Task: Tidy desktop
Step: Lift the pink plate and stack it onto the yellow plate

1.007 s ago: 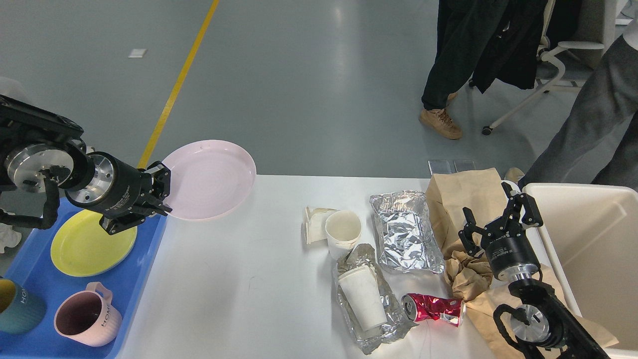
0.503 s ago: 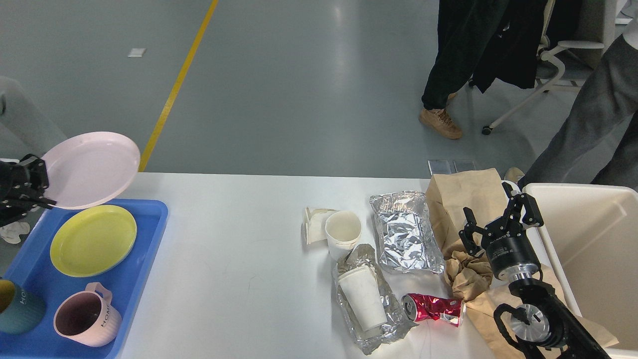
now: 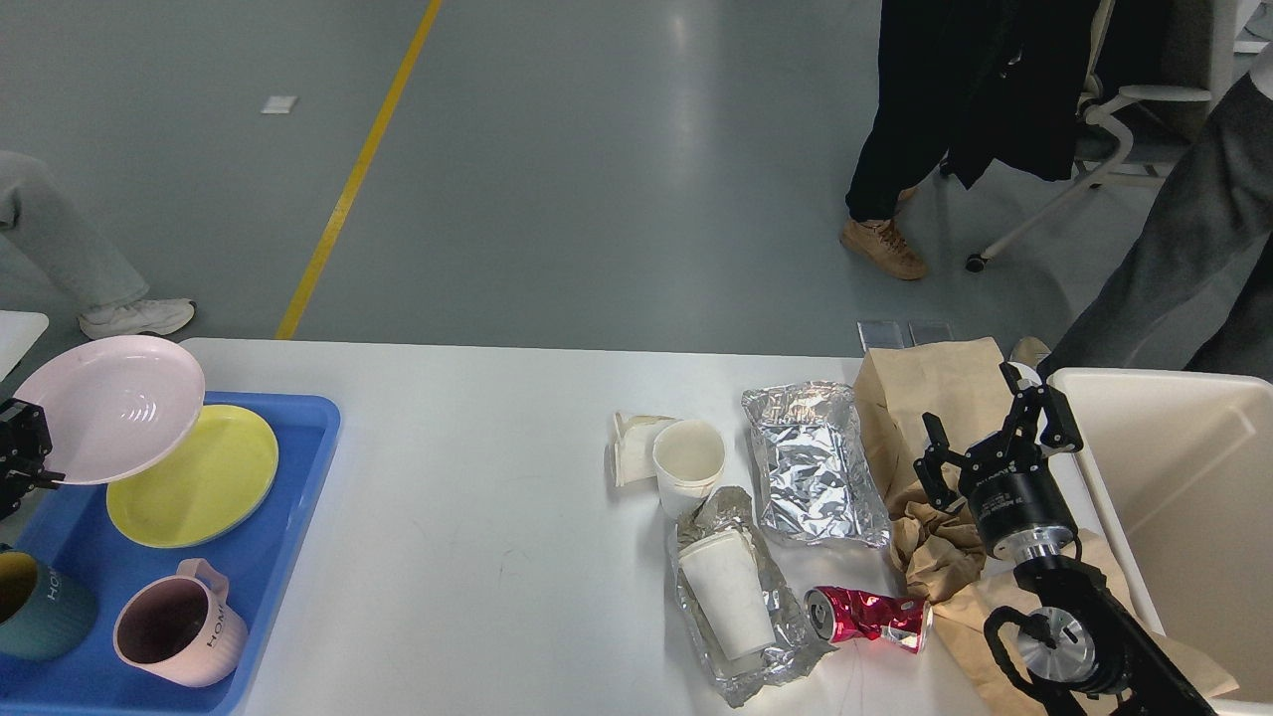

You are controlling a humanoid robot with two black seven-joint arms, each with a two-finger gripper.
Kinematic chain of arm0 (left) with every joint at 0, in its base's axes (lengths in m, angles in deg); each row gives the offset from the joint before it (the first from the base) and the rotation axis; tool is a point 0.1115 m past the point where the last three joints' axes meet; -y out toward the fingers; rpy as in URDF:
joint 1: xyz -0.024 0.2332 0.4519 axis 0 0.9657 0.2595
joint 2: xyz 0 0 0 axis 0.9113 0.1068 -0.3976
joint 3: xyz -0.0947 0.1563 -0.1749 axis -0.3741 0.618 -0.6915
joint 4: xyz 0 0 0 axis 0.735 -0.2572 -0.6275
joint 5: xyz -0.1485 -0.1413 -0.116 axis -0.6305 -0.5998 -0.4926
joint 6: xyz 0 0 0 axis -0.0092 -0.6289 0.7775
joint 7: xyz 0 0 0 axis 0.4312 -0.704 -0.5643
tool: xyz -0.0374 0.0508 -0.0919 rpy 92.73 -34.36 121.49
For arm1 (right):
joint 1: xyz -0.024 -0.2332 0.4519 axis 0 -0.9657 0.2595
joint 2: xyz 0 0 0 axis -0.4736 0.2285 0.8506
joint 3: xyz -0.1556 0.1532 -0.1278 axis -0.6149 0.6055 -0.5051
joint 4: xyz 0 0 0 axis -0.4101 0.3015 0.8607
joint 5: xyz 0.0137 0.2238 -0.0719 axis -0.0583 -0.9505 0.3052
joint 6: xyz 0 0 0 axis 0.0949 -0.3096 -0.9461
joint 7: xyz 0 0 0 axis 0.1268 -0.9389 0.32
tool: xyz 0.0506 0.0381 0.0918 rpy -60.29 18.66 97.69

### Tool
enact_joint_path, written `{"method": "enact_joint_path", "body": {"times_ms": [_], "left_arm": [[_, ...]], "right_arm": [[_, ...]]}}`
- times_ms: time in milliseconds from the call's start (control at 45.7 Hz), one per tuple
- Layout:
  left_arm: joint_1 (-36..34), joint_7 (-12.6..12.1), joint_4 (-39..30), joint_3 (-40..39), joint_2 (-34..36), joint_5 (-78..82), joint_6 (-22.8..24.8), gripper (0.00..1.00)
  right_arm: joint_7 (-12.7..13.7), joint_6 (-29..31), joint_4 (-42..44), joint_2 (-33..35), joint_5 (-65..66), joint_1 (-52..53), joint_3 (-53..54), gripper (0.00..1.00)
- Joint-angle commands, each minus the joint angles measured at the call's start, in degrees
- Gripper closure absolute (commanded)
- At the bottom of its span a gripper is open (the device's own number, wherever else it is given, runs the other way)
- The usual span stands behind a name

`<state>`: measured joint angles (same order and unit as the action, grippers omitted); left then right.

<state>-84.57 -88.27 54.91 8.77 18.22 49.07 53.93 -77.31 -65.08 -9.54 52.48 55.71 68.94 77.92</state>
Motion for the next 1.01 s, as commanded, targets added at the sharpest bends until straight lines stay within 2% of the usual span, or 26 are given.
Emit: {"method": "enact_joint_path", "body": {"times_ms": [0, 241, 613, 700, 744, 831, 985], "left_arm": [[3.4, 0.4, 0.1, -4.2, -3.1, 3.9, -3.2, 1.0], [4.9, 0.4, -0.1, -4.6, -6.2, 4.2, -5.2, 1.0], [6.0, 0.4, -0.2, -4.7, -6.2, 4.2, -5.4, 1.0], [6.1, 0.4, -0.2, -4.7, -6.2, 4.2, -5.4, 0.96], [6.1, 0.2, -0.2, -4.6, -6.2, 4.2, -5.4, 0.9], [6.0, 0.1, -0.2, -4.6, -6.2, 4.2, -5.4, 0.61], [6.0, -0.2, -0.2, -4.6, -6.2, 4.2, -5.5, 0.38]], "right_arm": [[0.0, 0.0, 0.1, 0.0, 0.0, 0.0, 0.0, 0.0], [0.0, 0.0, 0.1, 0.0, 0.0, 0.0, 0.0, 0.0], [0.0, 0.0, 0.1, 0.0, 0.0, 0.0, 0.0, 0.0], [0.0, 0.0, 0.1, 0.0, 0.0, 0.0, 0.0, 0.0], [0.0, 0.0, 0.1, 0.0, 0.0, 0.0, 0.0, 0.0], [0.0, 0.0, 0.1, 0.0, -0.1, 0.0, 0.0, 0.0], [0.0, 0.0, 0.1, 0.0, -0.1, 0.0, 0.0, 0.0]]}}
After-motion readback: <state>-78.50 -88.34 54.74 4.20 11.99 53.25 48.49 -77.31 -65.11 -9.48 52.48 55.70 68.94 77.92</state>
